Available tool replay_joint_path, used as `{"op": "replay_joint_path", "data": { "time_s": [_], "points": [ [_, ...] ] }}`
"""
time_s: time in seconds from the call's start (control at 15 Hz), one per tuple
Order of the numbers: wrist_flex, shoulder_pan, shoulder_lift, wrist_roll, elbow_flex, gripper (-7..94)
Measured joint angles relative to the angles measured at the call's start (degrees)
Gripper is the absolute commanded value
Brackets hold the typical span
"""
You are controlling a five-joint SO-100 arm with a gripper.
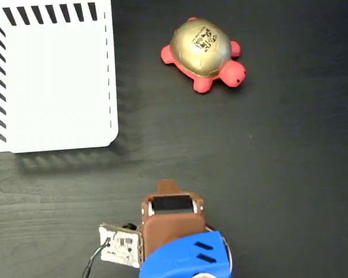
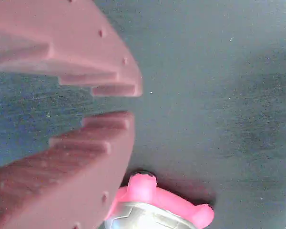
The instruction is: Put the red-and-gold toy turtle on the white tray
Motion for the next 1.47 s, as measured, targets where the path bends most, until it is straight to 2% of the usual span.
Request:
{"op": "replay_joint_path", "data": {
  "time_s": [0.2,0.33,0.53,0.73,0.8,0.87,1.2,1.47],
  "points": [
    [-0.26,-0.53,-0.18,-0.35,0.0,0],
    [-5.19,-0.35,-4.48,1.58,-0.09,0],
    [-12.48,1.05,-22.5,3.34,-8.0,0],
    [-13.97,3.87,-43.15,7.82,-21.01,0],
    [-11.78,5.71,-53.35,10.72,-29.88,0],
    [-11.25,6.06,-55.63,11.25,-31.99,0],
    [5.01,4.22,-92.64,20.65,-70.4,0],
    [12.39,4.48,-111.18,25.58,-93.96,0]
  ]
}}
